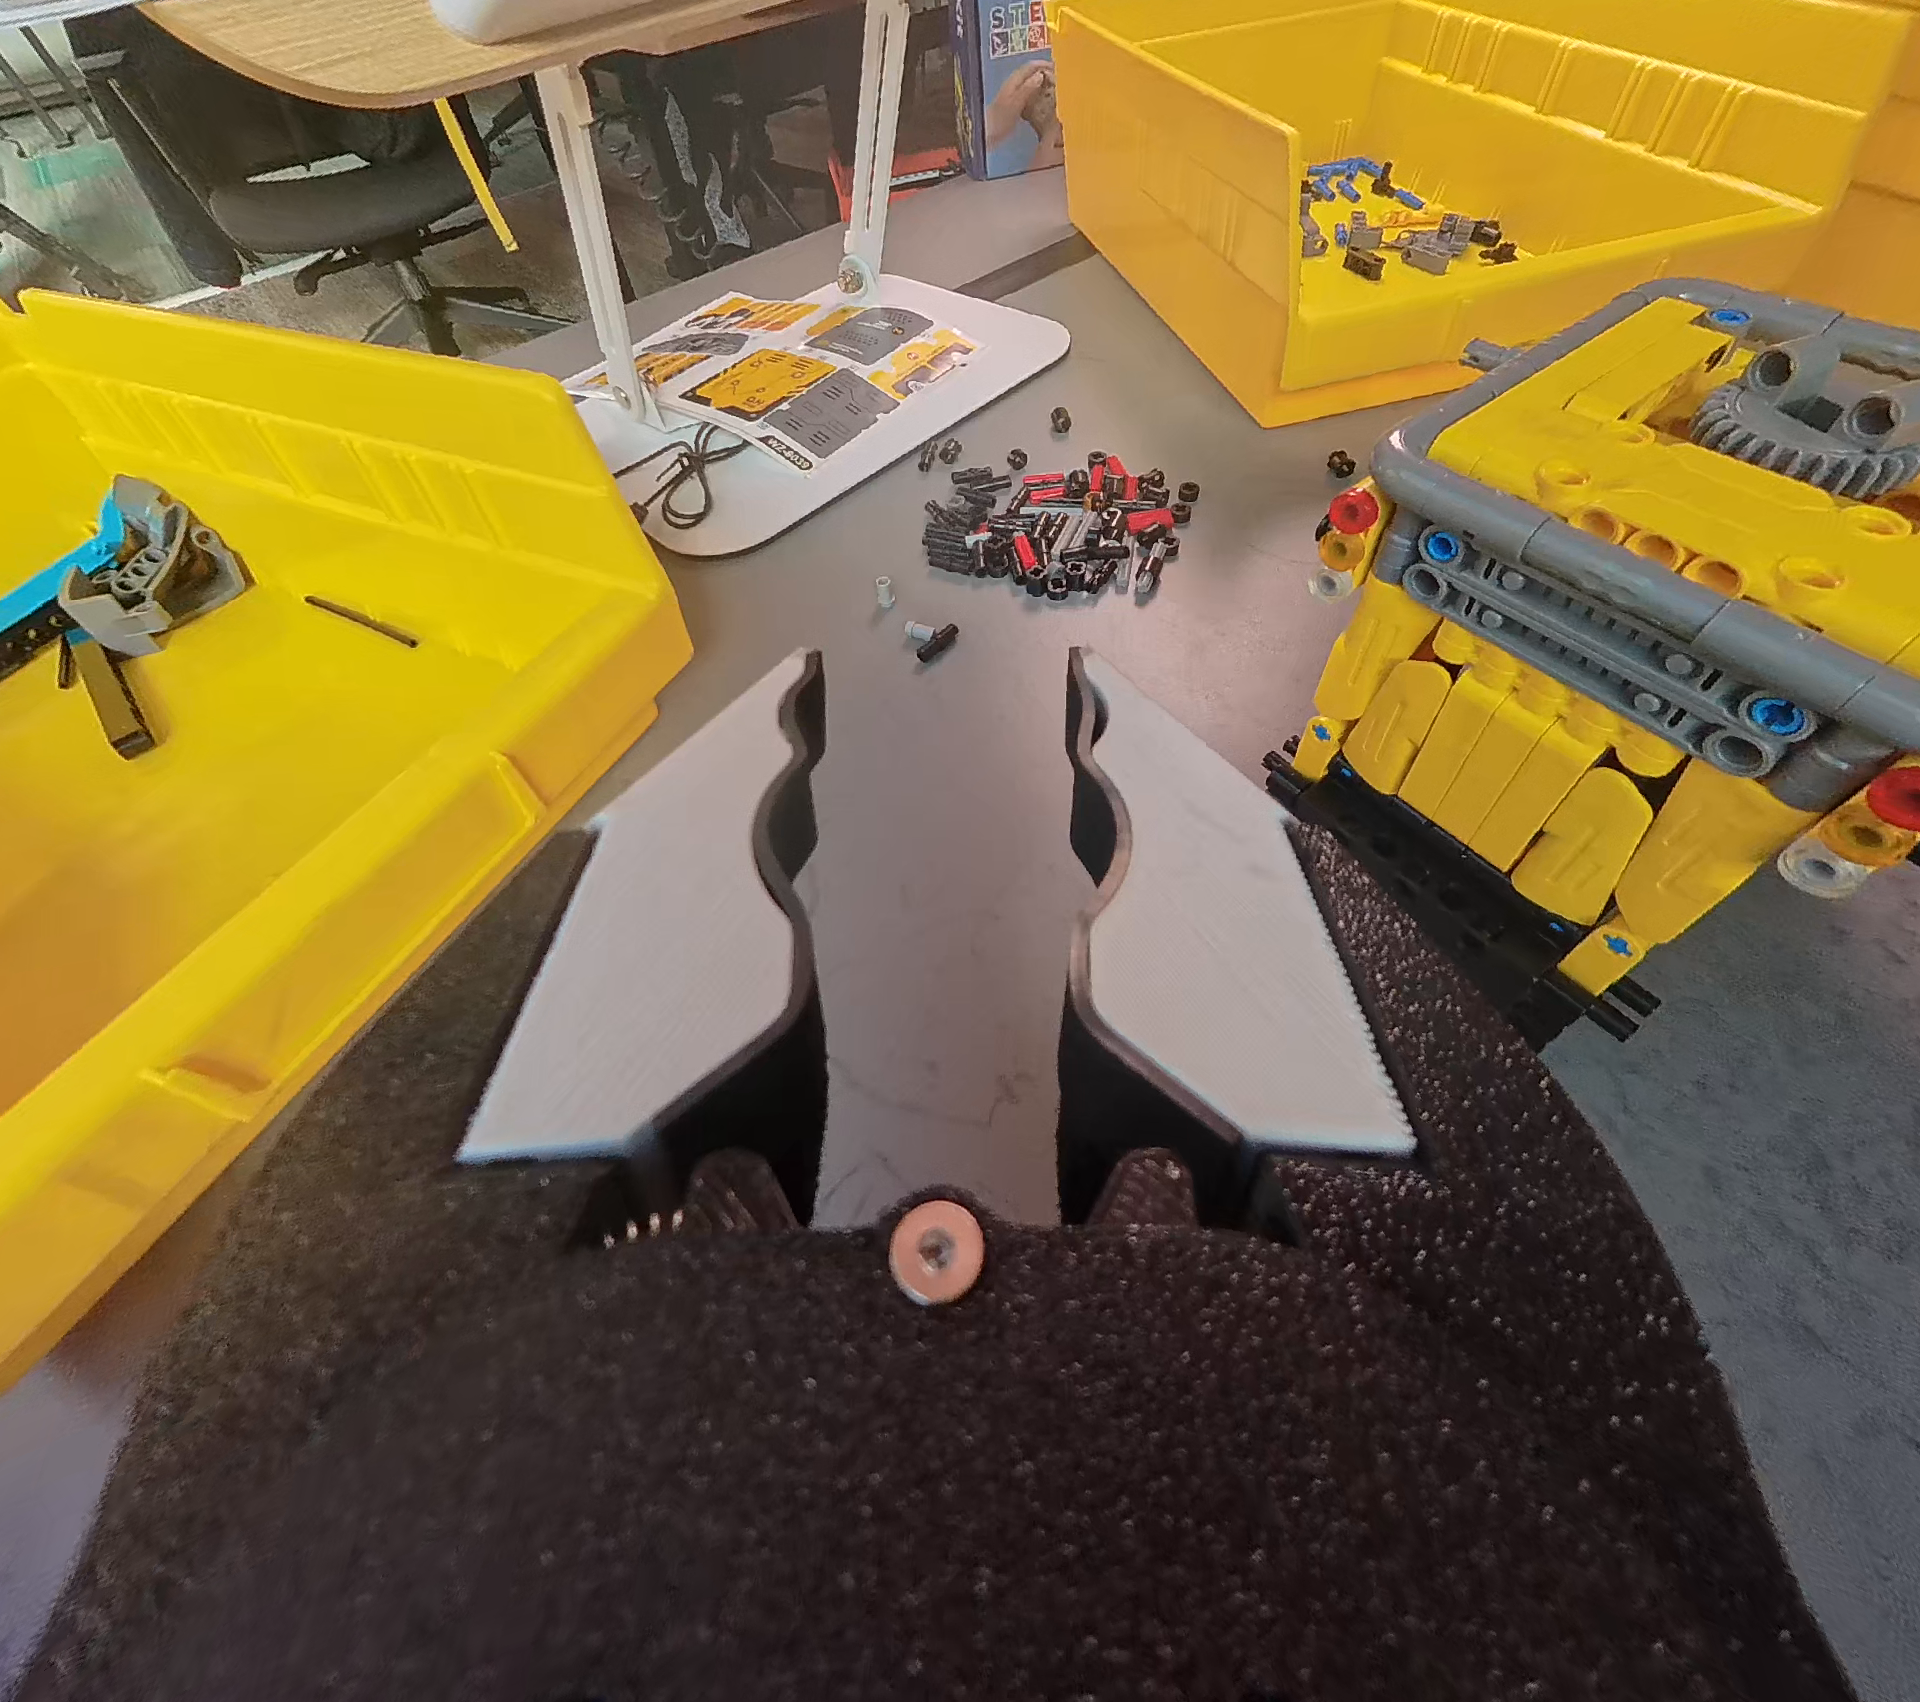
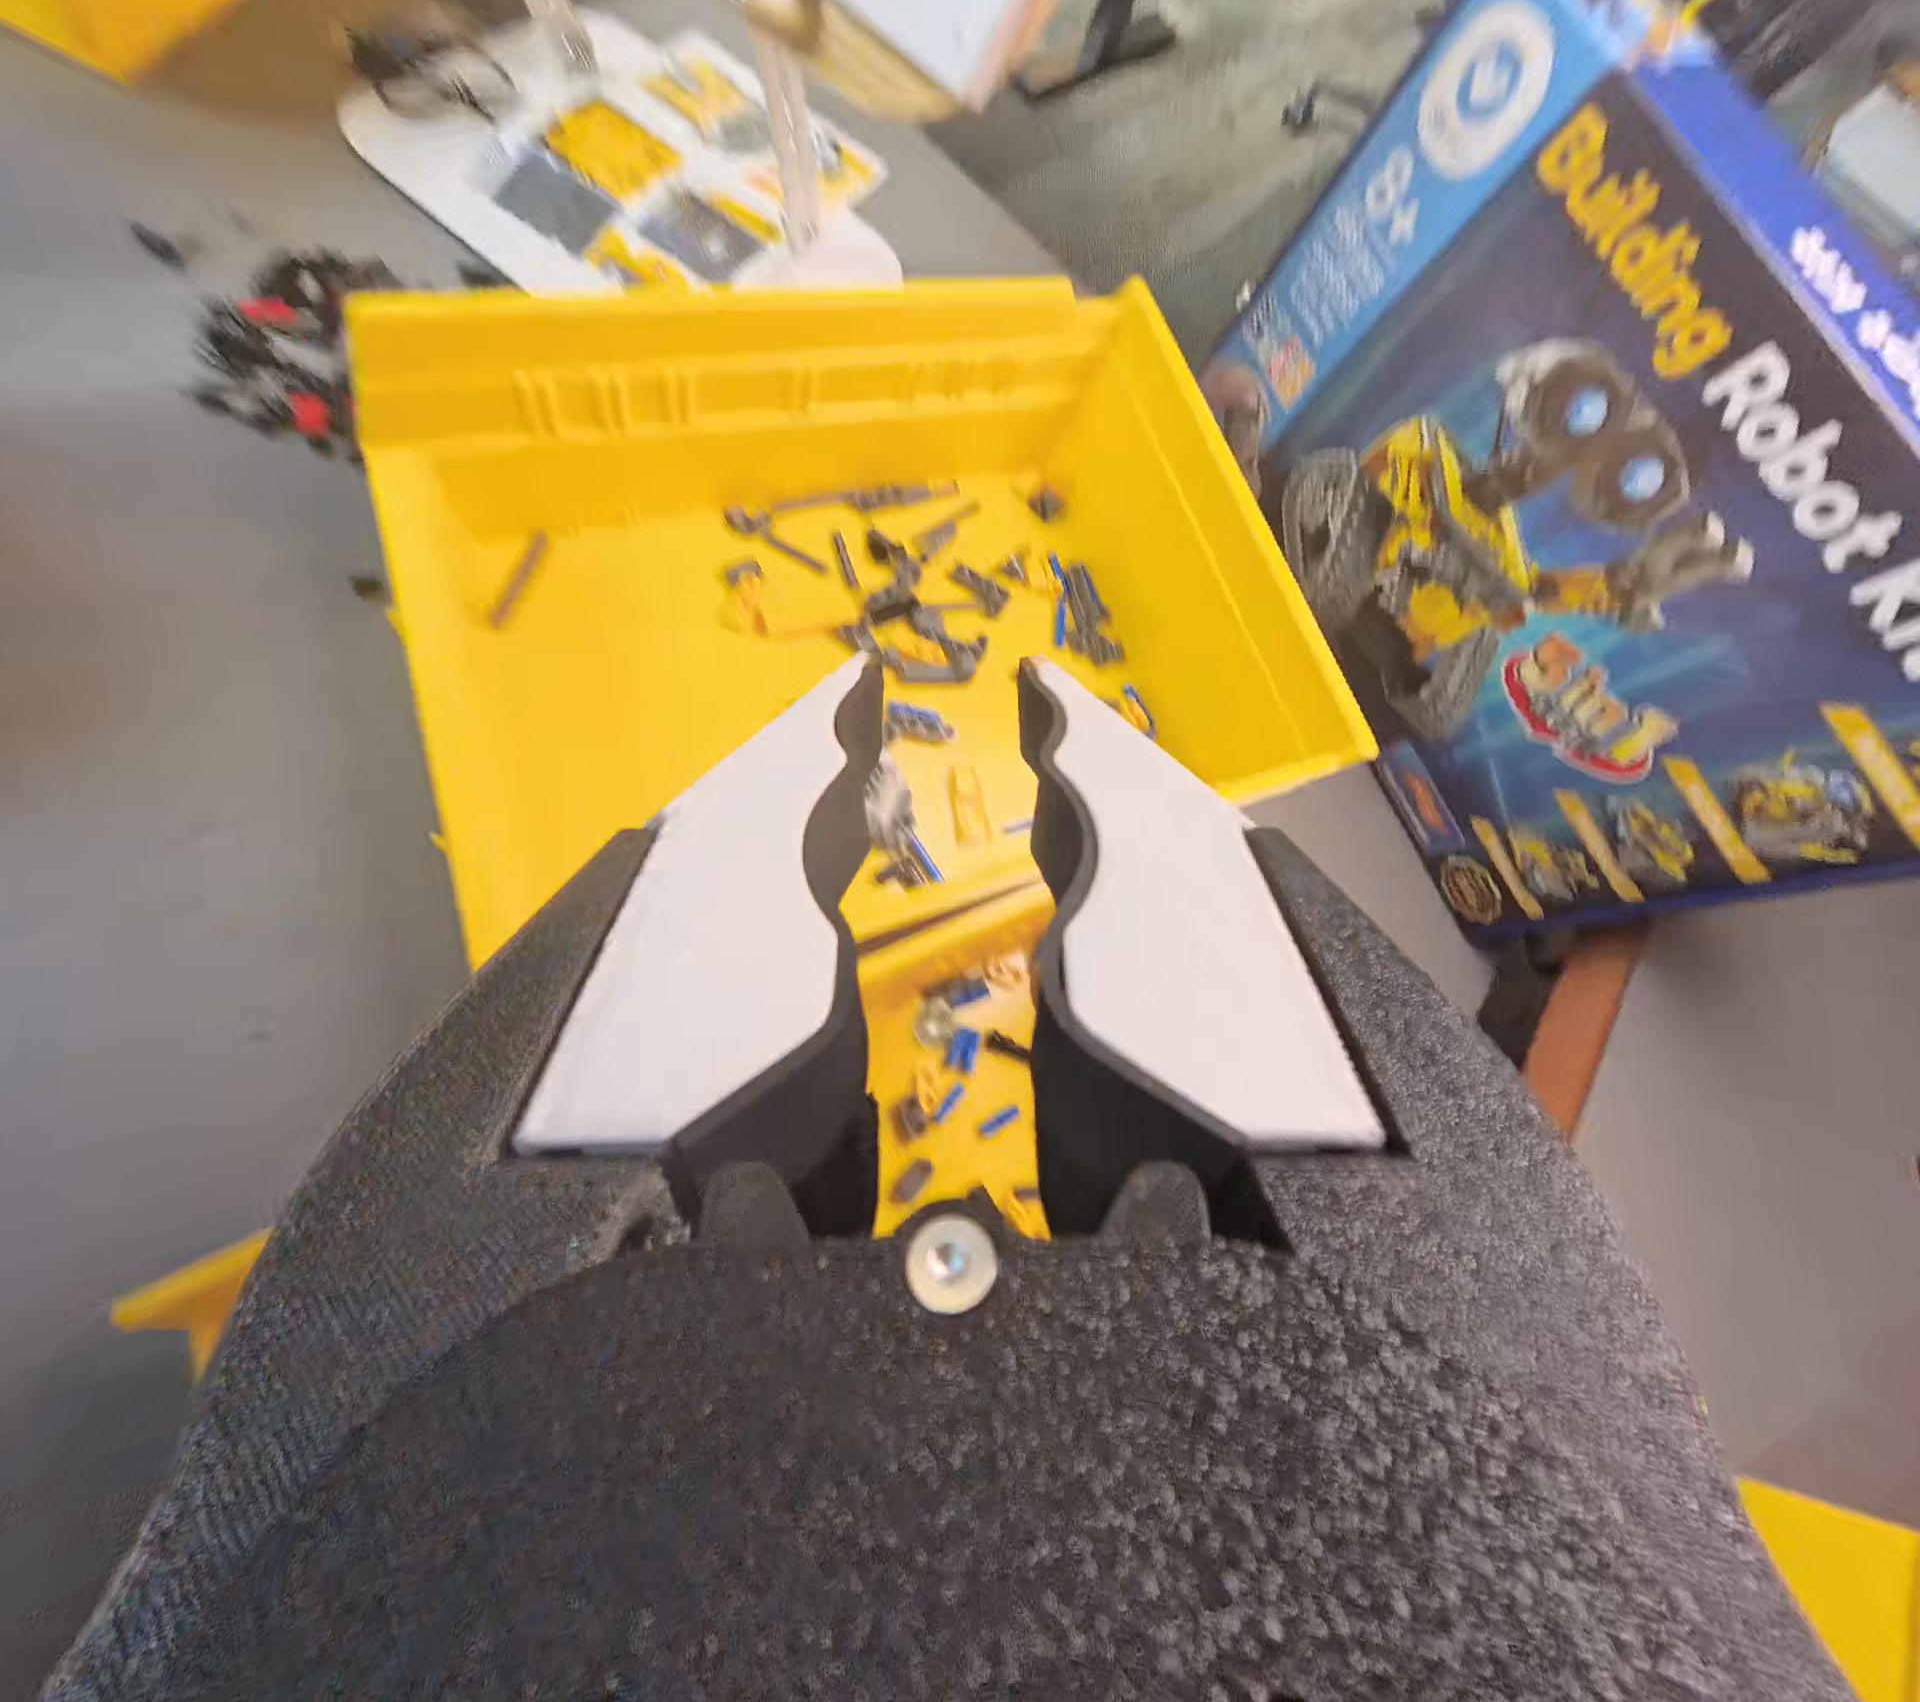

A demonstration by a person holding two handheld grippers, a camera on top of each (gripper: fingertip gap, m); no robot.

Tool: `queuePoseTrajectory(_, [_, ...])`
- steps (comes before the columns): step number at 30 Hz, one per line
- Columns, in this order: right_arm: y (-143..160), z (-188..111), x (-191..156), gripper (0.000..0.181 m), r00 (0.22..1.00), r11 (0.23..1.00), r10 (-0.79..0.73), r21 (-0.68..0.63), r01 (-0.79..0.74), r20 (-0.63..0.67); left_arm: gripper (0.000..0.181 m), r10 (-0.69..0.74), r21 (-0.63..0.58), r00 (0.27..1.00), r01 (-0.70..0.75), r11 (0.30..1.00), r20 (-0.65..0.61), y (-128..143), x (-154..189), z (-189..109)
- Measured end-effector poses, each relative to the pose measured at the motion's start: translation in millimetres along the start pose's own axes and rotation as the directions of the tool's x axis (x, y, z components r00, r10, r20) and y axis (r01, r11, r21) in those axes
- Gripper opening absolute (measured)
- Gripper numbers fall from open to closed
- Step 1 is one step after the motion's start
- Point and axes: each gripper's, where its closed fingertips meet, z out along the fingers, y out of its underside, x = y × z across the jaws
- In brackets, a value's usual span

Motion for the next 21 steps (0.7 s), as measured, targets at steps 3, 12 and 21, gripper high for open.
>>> queuePoseTrajectory(3, [-57,-3,-57,0.026,1.000,0.984,0.001,0.175,-0.006,0.029,0.045,-0.003,0.015,1.000,0.003,1.000,-0.007,-2,1,-2])
queuePoseTrajectory(12, [-69,92,-215,0.019,0.954,0.963,0.143,0.184,-0.195,0.264,0.045,-0.011,0.054,0.999,0.013,0.998,-0.046,-7,5,-9])
queuePoseTrajectory(21, [2,148,-232,0.017,0.990,0.996,0.085,-0.027,-0.083,0.112,0.045,-0.018,0.076,0.997,0.023,0.997,-0.070,-14,8,-14])
